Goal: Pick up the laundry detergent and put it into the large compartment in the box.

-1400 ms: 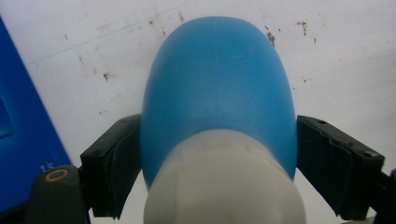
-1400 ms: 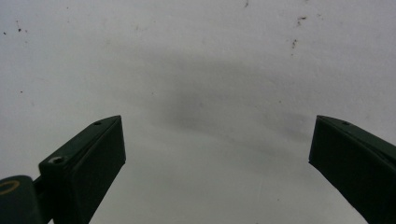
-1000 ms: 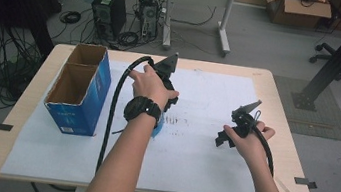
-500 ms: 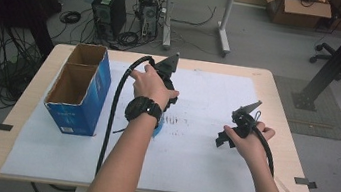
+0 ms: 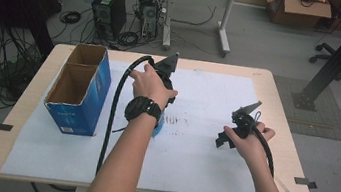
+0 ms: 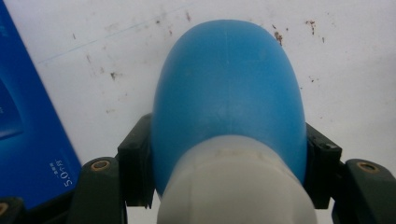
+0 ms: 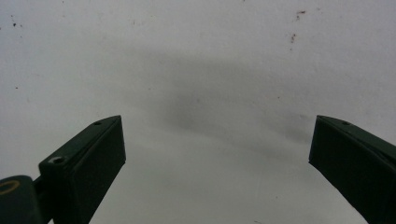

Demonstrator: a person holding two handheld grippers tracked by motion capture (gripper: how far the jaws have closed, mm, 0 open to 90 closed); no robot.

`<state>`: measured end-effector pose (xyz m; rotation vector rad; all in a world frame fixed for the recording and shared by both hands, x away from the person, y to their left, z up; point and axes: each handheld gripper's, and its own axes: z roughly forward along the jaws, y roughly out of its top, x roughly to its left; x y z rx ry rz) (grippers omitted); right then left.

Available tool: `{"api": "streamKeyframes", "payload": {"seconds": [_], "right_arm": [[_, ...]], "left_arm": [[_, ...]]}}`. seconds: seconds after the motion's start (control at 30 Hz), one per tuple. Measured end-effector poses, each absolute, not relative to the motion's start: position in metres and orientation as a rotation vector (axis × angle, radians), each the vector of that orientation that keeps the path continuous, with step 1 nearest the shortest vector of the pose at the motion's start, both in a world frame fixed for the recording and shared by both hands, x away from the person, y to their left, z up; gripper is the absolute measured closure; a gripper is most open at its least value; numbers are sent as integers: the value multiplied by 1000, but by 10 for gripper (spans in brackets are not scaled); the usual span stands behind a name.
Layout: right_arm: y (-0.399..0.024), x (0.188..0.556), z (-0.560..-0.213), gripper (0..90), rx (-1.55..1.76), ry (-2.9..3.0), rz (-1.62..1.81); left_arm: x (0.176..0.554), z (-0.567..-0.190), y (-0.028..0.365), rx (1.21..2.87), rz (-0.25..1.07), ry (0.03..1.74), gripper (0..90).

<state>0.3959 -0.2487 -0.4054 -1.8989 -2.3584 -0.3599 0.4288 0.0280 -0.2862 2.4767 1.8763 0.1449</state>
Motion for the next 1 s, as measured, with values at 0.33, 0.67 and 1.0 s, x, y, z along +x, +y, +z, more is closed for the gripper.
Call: {"api": "streamKeyframes", "payload": {"seconds": [0.33,0.67,1.0], "right_arm": [[-249,396,-405,40,-1901,-2358,-357],[-251,395,-403,39,-1901,-2360,-364],[-245,394,-393,39,-1880,-2370,-381]], "left_arm": [[429,-286,27,2480,148,1882,372],[428,-280,28,2503,122,1874,374],[422,-243,34,2501,117,1855,374]]}}
